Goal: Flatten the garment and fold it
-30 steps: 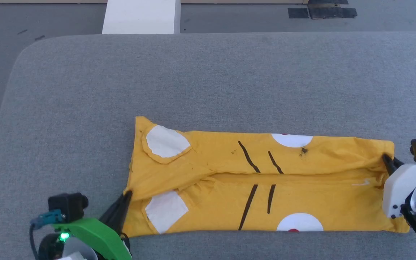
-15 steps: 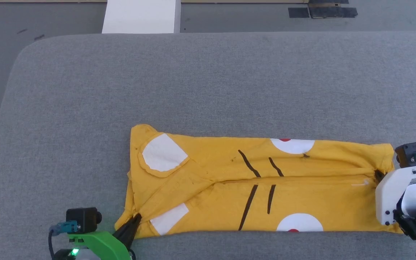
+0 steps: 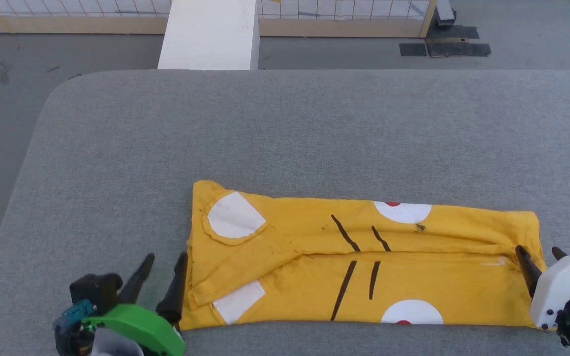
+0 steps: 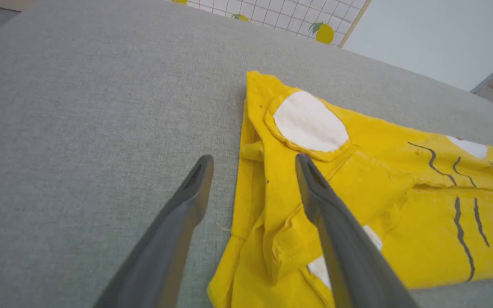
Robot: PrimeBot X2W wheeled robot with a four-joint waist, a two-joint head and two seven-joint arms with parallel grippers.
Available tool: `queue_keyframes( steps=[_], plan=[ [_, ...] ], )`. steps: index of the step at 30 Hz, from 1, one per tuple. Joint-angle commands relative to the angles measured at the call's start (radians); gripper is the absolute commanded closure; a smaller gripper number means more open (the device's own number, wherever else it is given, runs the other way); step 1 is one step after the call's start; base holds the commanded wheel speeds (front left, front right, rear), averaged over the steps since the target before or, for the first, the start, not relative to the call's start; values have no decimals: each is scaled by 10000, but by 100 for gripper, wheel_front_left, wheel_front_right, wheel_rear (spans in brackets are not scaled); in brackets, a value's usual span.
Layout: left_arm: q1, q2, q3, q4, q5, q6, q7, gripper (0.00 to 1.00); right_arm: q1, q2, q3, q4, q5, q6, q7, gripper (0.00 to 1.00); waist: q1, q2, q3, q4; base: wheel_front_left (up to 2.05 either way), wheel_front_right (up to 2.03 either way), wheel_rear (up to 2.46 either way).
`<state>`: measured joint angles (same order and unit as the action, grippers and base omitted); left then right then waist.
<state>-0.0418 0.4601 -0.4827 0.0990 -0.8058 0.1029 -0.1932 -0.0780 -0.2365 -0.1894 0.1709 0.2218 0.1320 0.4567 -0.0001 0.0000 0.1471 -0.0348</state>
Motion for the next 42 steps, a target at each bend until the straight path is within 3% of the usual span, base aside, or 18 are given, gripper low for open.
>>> queue_keyframes(
  steps=[1,8,15,27,36,37,38,39,40,41,42],
  plan=[
    [-344,-93,111,-31,327,143,-237,0,193,174,-151,-288,97,-13,-202,0,1,0,-90,40,0,0,0],
    [-1317,-568,809,-101,1913,748,-672,0,440,1150,-1213,-1185,188,-13,-1232,0,1,0,-206,92,0,0,0],
    [-1850,-1368,1916,-65,3489,776,-683,0,98,1714,-1995,-846,171,-13,-1489,0,1,0,-219,22,0,0,0],
    [-1853,-2394,3258,684,4646,43,-685,0,-1313,1859,-2957,1688,-328,-13,466,0,1,0,-162,-116,0,0,0],
    [-1840,-2894,3699,1008,5124,-496,-685,0,-1861,1861,-2649,2804,-912,-13,2214,0,1,0,-107,2,0,0,0],
    [-1837,-2930,3733,1035,5162,-539,-685,0,-1854,1861,-2583,2855,-900,-13,2469,16,1,0,-105,8,0,0,0],
    [-1829,-2974,3774,1072,5205,-589,-685,0,-1835,1862,-2497,2859,-896,-13,2742,60,1,0,-105,11,0,0,0],
    [-1822,-3013,3816,1110,5247,-634,-685,0,-1815,1862,-2404,2791,-886,-13,2916,81,1,0,-106,11,0,0,0],
    [-1816,-3042,3854,1136,5278,-665,-685,0,-1799,1862,-2377,2693,-877,-13,2957,87,1,0,-103,6,0,0,0],
    [-1813,-3076,3904,1163,5315,-703,-685,0,-1778,1862,-2387,2548,-898,-13,2932,100,1,0,-94,-4,0,0,0],
    [-1810,-3104,3940,1190,5337,-735,-685,0,-1756,1862,-2389,2445,-941,-13,2907,100,1,0,-86,-10,0,0,0]
  ],
)
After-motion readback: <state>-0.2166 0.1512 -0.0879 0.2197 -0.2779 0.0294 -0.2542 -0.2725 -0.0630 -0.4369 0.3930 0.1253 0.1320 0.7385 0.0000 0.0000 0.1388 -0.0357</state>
